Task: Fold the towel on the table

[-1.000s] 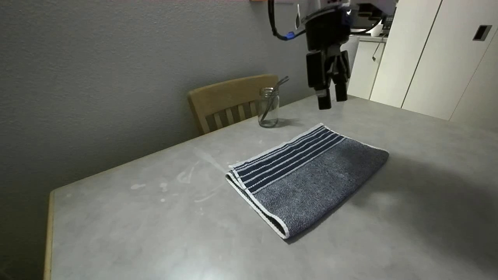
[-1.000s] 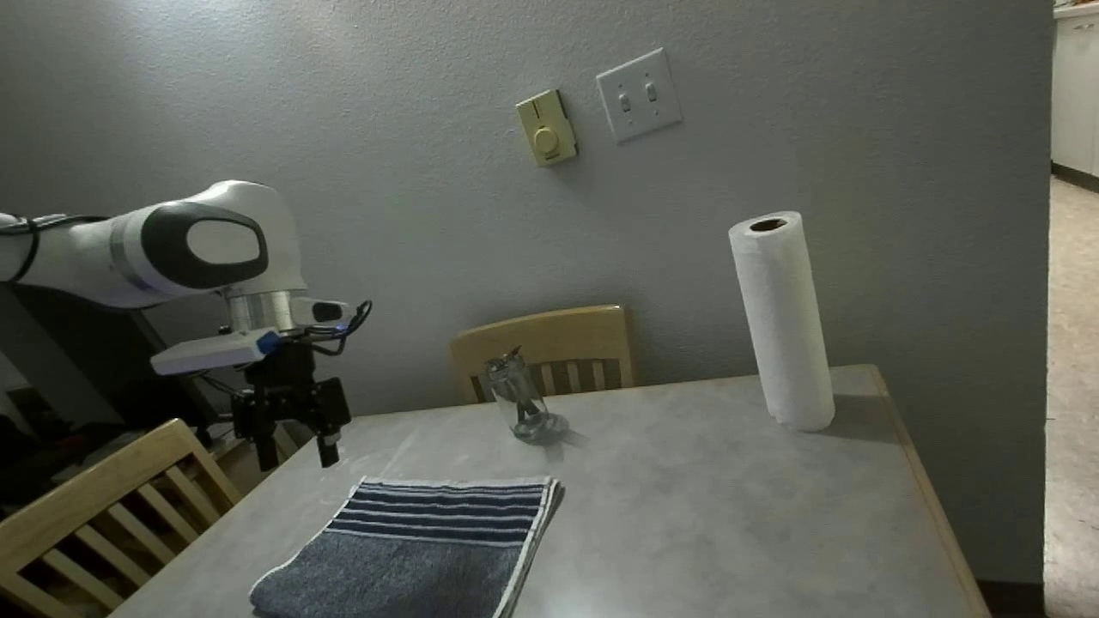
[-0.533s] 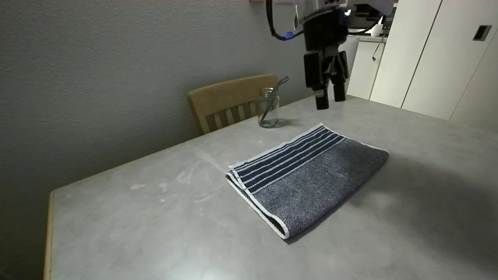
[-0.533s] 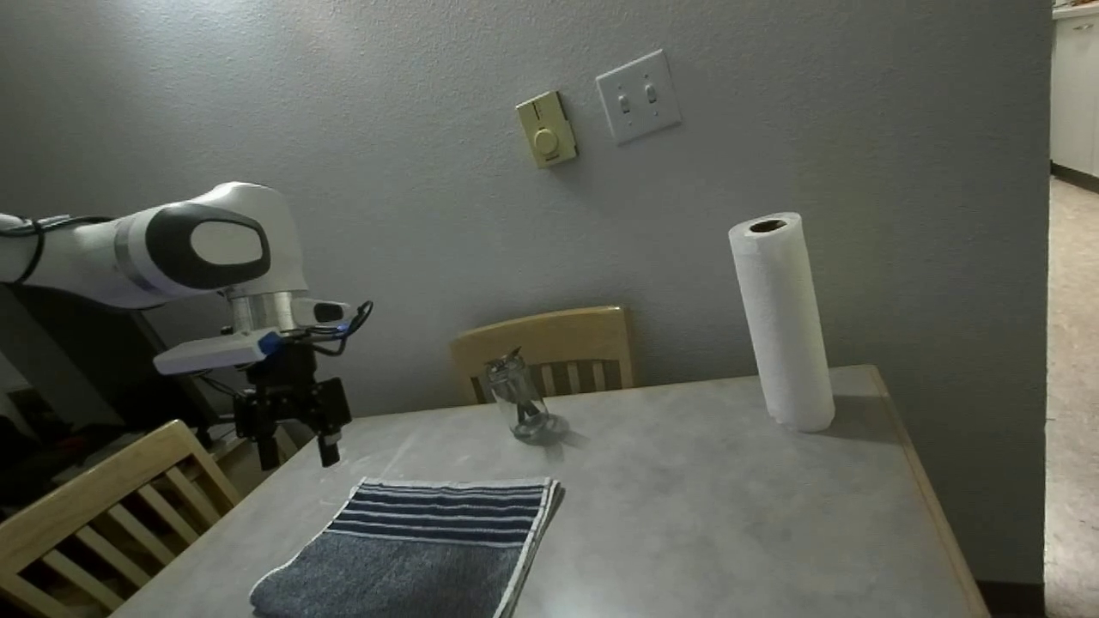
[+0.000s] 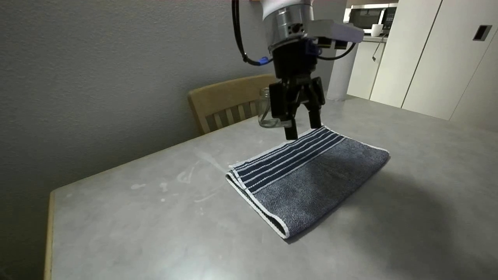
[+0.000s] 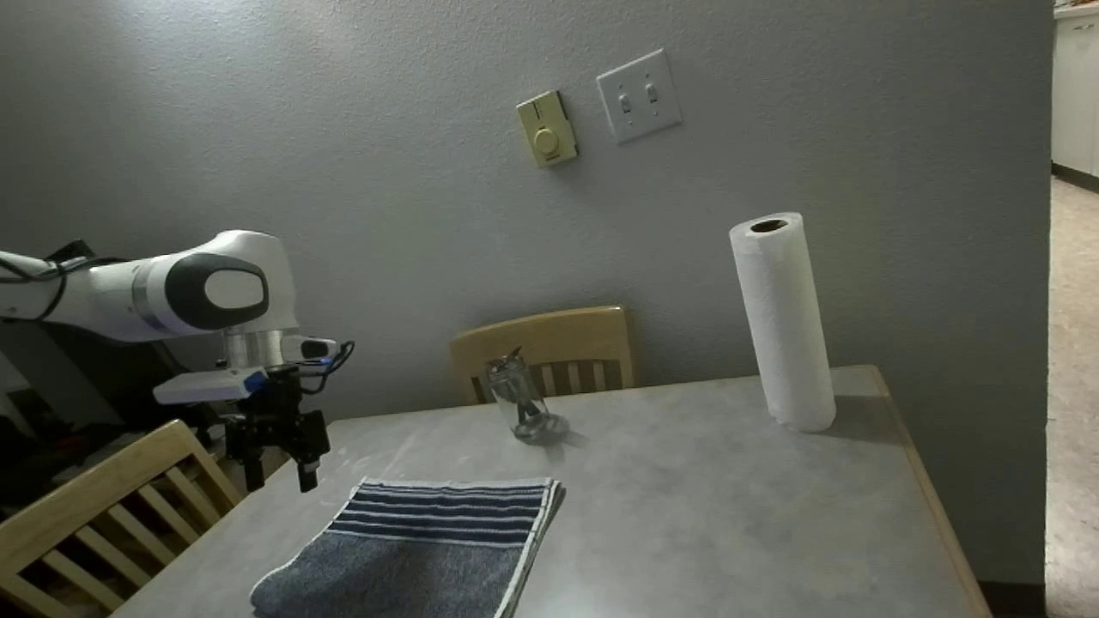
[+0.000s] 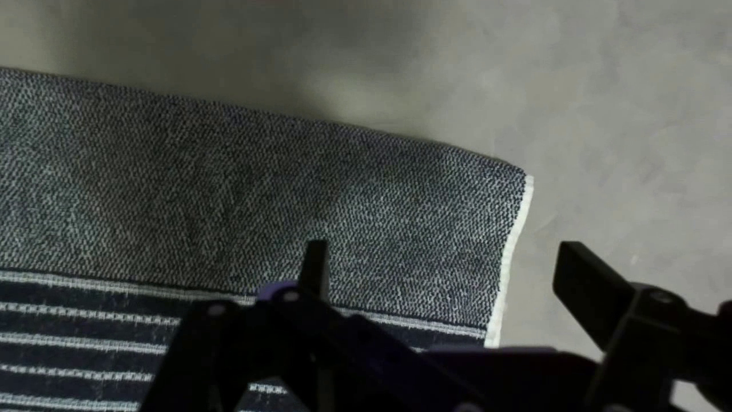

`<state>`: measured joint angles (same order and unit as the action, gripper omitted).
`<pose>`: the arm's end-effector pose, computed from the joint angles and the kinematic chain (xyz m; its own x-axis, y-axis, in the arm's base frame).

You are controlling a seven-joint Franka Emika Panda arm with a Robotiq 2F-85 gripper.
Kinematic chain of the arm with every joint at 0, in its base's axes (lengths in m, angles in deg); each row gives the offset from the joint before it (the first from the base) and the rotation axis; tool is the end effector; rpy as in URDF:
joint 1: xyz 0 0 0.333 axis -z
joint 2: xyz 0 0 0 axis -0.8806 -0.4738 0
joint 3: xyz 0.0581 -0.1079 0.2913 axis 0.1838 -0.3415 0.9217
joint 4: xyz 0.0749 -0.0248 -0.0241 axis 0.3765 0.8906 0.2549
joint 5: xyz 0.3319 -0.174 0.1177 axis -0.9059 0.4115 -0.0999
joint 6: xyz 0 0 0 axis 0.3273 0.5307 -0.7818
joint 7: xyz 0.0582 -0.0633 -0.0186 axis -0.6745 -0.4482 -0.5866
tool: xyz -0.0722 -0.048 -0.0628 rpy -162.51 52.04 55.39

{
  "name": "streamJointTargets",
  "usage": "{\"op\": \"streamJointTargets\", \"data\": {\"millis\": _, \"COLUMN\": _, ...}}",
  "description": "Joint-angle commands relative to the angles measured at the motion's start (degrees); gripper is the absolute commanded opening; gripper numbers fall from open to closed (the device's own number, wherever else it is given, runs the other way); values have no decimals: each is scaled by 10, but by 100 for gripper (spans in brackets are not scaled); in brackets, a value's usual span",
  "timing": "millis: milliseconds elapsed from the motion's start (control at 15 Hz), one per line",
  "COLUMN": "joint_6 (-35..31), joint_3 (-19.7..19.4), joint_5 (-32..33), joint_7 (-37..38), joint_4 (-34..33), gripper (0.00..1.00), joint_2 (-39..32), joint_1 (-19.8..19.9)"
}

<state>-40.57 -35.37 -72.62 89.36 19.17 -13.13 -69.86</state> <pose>0.6497 0.1599 0.2813 0.9200 0.1853 -0.3454 0.1450 -0.9796 -0.1393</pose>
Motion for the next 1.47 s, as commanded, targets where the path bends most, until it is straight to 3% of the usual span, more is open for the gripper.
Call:
{"op": "streamJointTargets", "data": {"millis": 0, "joint_6": 1, "joint_3": 1, "joint_5": 1, "joint_7": 3, "joint_4": -4, "gripper": 100, "joint_2": -4, "joint_1": -1}}
{"op": "streamJointTargets", "data": {"millis": 400, "joint_6": 57, "joint_3": -1, "joint_5": 24, "joint_7": 77, "joint_4": -76, "gripper": 100, "joint_2": -44, "joint_1": -43}}
{"op": "streamJointTargets", "data": {"millis": 800, "joint_6": 121, "joint_3": -18, "joint_5": 33, "joint_7": 249, "joint_4": -190, "gripper": 100, "joint_2": -123, "joint_1": -108}}
{"op": "streamJointTargets", "data": {"millis": 933, "joint_6": 154, "joint_3": -18, "joint_5": 41, "joint_7": 254, "joint_4": -230, "gripper": 100, "joint_2": -155, "joint_1": -118}}
{"op": "streamJointTargets", "data": {"millis": 1000, "joint_6": 116, "joint_3": -12, "joint_5": 30, "joint_7": 245, "joint_4": -173, "gripper": 100, "joint_2": -116, "joint_1": -111}}
{"op": "streamJointTargets", "data": {"millis": 1400, "joint_6": 162, "joint_3": -27, "joint_5": 68, "joint_7": 271, "joint_4": -241, "gripper": 100, "joint_2": -170, "joint_1": -143}}
